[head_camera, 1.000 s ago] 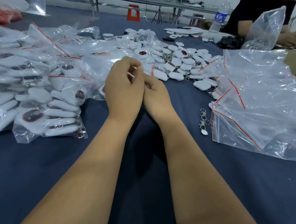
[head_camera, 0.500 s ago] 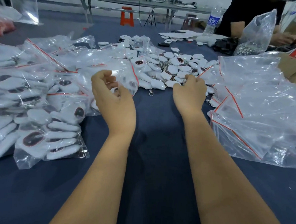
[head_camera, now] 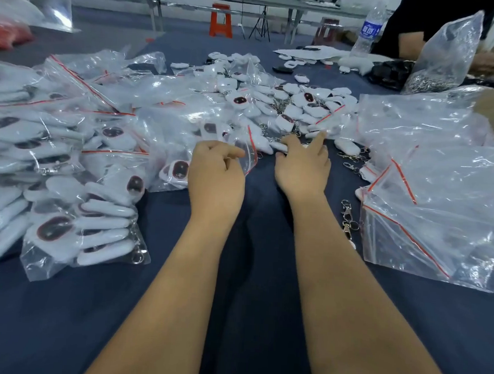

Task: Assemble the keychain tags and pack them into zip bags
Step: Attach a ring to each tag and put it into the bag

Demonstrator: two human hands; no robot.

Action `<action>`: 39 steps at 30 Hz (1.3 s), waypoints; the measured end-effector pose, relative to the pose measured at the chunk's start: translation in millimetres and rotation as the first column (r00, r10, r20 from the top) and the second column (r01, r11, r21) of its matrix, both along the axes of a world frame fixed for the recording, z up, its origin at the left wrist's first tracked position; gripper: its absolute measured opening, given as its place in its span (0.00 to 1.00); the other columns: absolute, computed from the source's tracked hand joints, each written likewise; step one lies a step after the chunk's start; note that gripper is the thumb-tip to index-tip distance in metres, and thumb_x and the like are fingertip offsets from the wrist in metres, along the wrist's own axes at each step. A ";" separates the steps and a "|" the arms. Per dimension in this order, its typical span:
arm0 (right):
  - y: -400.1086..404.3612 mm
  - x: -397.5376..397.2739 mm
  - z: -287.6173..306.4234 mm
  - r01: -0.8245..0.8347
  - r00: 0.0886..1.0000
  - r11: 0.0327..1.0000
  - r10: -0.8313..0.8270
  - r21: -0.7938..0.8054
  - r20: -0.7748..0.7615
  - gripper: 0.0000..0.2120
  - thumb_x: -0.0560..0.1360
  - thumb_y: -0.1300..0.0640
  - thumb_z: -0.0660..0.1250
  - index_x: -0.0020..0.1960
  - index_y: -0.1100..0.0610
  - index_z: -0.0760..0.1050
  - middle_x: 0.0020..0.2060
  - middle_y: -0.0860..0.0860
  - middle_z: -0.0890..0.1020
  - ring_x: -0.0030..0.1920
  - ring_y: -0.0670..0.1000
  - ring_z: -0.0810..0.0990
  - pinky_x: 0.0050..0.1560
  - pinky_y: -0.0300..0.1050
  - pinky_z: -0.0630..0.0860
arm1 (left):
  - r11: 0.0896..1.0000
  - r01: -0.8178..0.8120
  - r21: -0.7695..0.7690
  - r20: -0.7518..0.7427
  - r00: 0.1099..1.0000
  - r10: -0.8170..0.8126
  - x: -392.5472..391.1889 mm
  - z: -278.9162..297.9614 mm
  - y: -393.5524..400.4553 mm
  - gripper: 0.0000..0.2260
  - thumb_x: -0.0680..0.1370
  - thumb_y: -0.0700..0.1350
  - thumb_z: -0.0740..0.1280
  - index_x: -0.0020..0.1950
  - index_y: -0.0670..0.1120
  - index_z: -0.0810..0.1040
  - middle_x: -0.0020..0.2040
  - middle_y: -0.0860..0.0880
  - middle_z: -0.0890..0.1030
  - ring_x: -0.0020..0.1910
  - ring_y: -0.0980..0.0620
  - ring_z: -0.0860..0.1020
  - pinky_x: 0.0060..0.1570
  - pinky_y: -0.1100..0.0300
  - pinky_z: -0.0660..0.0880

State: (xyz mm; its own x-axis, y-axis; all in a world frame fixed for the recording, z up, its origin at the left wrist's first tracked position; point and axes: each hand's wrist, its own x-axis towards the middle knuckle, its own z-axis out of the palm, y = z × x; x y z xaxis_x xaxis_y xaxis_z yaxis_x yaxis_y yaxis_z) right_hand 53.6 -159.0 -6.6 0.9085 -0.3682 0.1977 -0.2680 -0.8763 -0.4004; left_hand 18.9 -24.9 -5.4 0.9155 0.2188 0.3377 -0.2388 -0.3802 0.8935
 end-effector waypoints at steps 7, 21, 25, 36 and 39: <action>18.6 -43.0 5.2 -0.052 0.957 0.982 -0.002 0.180 0.291 0.14 0.81 0.48 0.60 0.64 0.48 0.76 0.67 0.50 0.73 0.69 0.55 0.66 0.67 0.51 0.62 | 0.994 -0.106 0.039 0.054 0.993 0.104 -3.8 4.3 3.7 0.19 0.77 0.35 0.61 0.68 0.44 0.75 0.66 0.46 0.69 0.53 0.55 0.72 0.50 0.77 0.63; 27.4 -65.1 11.1 -0.384 0.884 0.416 -0.092 0.824 0.458 0.15 0.73 0.62 0.70 0.32 0.55 0.68 0.28 0.48 0.68 0.33 0.47 0.65 0.34 0.41 0.65 | 0.851 0.388 -0.353 0.101 0.920 -0.377 -33.5 12.5 -11.5 0.18 0.80 0.38 0.58 0.67 0.53 0.73 0.67 0.56 0.74 0.68 0.61 0.70 0.65 0.67 0.68; 24.0 -61.0 11.9 -0.357 0.865 0.262 -0.270 0.897 0.423 0.08 0.74 0.65 0.68 0.37 0.57 0.74 0.32 0.52 0.77 0.35 0.50 0.76 0.38 0.44 0.75 | 0.801 0.501 -0.328 -0.087 0.828 -0.553 -37.5 6.6 -30.6 0.21 0.84 0.46 0.56 0.78 0.54 0.60 0.74 0.56 0.66 0.72 0.59 0.66 0.70 0.63 0.64; 30.0 -58.6 7.3 -0.423 0.890 0.313 -0.033 0.851 0.454 0.05 0.76 0.64 0.65 0.45 0.57 0.78 0.38 0.52 0.80 0.40 0.50 0.77 0.41 0.42 0.73 | 0.784 0.266 -0.561 -0.102 0.918 -0.384 -19.2 -0.2 -23.6 0.12 0.83 0.49 0.55 0.60 0.51 0.76 0.59 0.50 0.80 0.57 0.57 0.78 0.62 0.59 0.73; 31.6 -57.6 6.0 -0.433 0.898 0.337 0.083 0.836 0.432 0.06 0.77 0.65 0.65 0.48 0.58 0.80 0.38 0.51 0.82 0.38 0.45 0.78 0.39 0.37 0.74 | 0.644 0.167 -0.746 -0.047 0.953 -0.301 -11.6 3.9 -12.9 0.09 0.83 0.44 0.56 0.55 0.49 0.77 0.51 0.51 0.81 0.52 0.54 0.79 0.56 0.61 0.75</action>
